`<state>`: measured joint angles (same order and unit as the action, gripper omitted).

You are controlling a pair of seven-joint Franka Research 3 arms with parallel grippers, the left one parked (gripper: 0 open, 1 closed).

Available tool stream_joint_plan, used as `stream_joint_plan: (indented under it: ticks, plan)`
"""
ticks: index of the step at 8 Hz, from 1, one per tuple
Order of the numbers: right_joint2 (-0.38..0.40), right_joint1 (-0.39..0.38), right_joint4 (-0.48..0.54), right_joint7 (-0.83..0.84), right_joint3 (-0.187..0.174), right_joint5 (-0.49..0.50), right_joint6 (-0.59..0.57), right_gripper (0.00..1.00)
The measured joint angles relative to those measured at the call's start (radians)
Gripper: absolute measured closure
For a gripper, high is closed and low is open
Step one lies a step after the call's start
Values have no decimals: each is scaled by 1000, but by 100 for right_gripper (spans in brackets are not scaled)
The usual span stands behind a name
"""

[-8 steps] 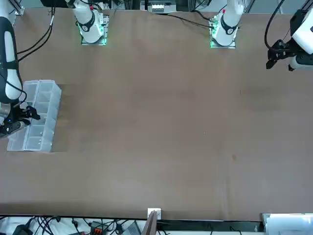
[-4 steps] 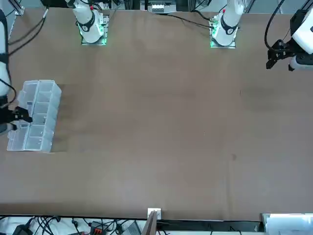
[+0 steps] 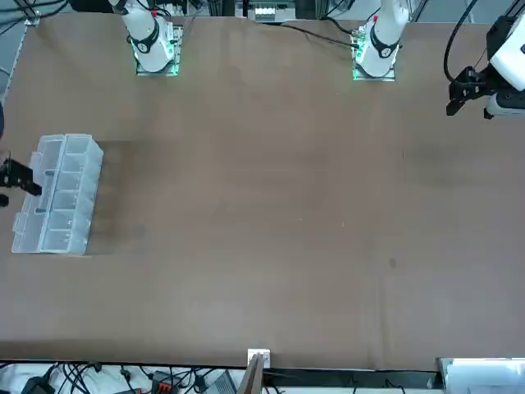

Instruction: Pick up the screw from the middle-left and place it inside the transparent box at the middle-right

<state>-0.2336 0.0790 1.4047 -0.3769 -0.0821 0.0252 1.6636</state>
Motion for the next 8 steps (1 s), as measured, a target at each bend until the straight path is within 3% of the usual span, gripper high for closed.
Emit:
stream_joint_plan:
  ticks: [3, 8]
  plan:
    - [109, -60, 9, 168, 1, 0, -131, 0]
    - [252, -122, 134, 224, 6, -1, -140, 0]
